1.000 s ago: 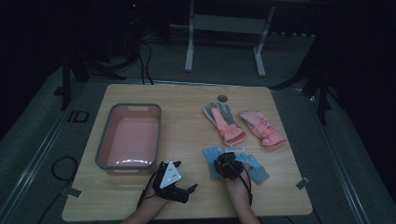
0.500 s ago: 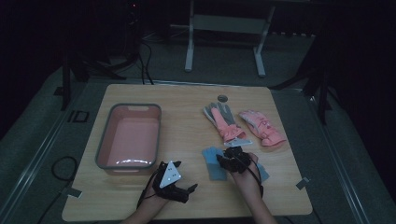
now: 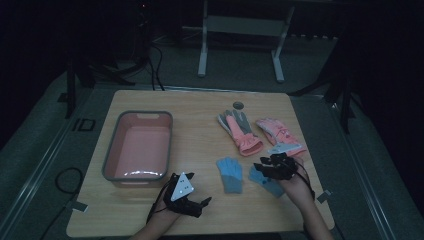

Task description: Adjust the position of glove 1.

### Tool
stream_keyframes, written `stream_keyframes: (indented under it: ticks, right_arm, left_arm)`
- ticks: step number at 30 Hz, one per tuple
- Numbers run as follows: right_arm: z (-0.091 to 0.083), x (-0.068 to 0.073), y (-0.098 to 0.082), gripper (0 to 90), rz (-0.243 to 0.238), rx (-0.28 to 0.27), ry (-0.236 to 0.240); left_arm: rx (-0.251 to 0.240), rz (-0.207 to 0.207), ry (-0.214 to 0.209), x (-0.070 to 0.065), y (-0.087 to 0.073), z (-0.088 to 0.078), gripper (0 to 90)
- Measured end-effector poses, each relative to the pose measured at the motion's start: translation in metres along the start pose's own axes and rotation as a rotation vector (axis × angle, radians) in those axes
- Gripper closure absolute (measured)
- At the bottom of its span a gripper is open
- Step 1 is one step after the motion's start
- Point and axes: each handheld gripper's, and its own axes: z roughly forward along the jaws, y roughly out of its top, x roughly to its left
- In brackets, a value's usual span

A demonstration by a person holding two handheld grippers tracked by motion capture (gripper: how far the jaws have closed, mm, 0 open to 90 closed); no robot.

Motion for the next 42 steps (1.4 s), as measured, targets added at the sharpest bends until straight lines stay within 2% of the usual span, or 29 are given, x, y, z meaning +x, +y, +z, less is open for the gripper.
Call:
stream_keyframes:
  ticks: [3, 4, 5, 6, 9, 14, 16, 18, 20, 22, 24, 25, 28, 31, 32, 33, 35, 36, 40, 42]
  right_arm:
    - [-0.011, -0.015, -0.010, 61.5, -0.024, 0.027, 0.004]
    - [-0.011, -0.015, -0.010, 61.5, -0.024, 0.027, 0.004]
    - [-0.017, -0.023, -0.018, 61.8, -0.020, 0.039, 0.009]
    - [-0.017, -0.023, -0.018, 61.8, -0.020, 0.039, 0.009]
    - [-0.020, -0.030, -0.037, 61.8, -0.015, 0.068, 0.024]
    - [-0.009, -0.024, -0.050, 61.6, -0.006, 0.064, 0.057]
    - [-0.002, -0.020, -0.053, 61.1, -0.027, 0.071, 0.069]
    - [0.007, -0.017, -0.057, 60.6, -0.044, 0.107, 0.058]
    - [0.009, -0.018, -0.058, 61.6, -0.025, 0.093, 0.068]
    - [0.009, -0.016, -0.058, 65.3, -0.030, 0.095, 0.057]
    - [0.009, -0.014, -0.057, 72.9, -0.028, 0.100, 0.046]
    - [0.009, -0.013, -0.057, 77.8, -0.018, 0.101, 0.038]
    - [0.010, -0.010, -0.057, 84.1, 0.015, 0.091, 0.011]
    - [0.008, -0.003, -0.055, 86.2, 0.068, 0.092, -0.051]
    - [0.008, -0.003, -0.055, 86.2, 0.068, 0.092, -0.051]
    - [0.003, -0.001, -0.051, 86.8, 0.115, 0.074, -0.078]
    - [-0.001, -0.001, -0.049, 86.9, 0.133, 0.064, -0.096]
    - [-0.011, -0.001, -0.045, 87.0, 0.174, 0.050, -0.138]
    - [-0.031, 0.000, -0.039, 87.0, 0.247, 0.006, -0.204]
    - [-0.040, 0.001, -0.039, 87.1, 0.301, -0.018, -0.226]
  left_arm:
    - [0.001, -0.001, 0.000, 0.000, 0.000, 0.000, 2.3]
    - [0.001, -0.001, 0.000, 0.000, 0.000, 0.000, 2.4]
    - [0.000, -0.001, 0.001, 0.000, 0.000, 0.000, 2.3]
    - [0.000, -0.001, 0.001, 0.000, 0.000, 0.000, 2.3]
    - [0.001, -0.003, 0.002, 0.000, 0.000, 0.000, 2.3]
    - [0.002, -0.006, 0.003, 0.000, 0.000, 0.000, 2.3]
    - [0.002, -0.003, 0.003, 0.000, 0.000, 0.000, 2.3]
    - [0.001, -0.003, 0.002, 0.000, 0.000, 0.000, 2.3]
    - [0.001, -0.002, 0.002, 0.000, 0.000, 0.000, 2.3]
    - [0.001, -0.002, 0.002, 0.000, 0.000, 0.000, 2.3]
    - [0.002, 0.000, 0.003, 0.000, 0.000, 0.000, 2.4]
    - [0.002, 0.000, 0.003, 0.000, 0.000, 0.000, 2.3]
    - [0.003, 0.001, 0.004, 0.000, 0.000, 0.000, 2.4]
    - [0.003, -0.001, 0.005, 0.000, 0.000, 0.000, 2.3]
    - [0.003, -0.001, 0.005, 0.000, 0.000, 0.000, 2.4]
    - [0.002, -0.002, 0.006, 0.000, 0.000, 0.000, 2.3]
    - [0.001, -0.002, 0.006, 0.000, 0.000, 0.000, 2.4]
    - [0.001, -0.001, 0.006, 0.000, 0.000, 0.000, 2.3]
    - [0.002, -0.001, 0.007, 0.000, 0.000, 0.000, 2.3]
    - [0.001, -0.002, 0.009, -0.001, 0.000, 0.000, 2.3]
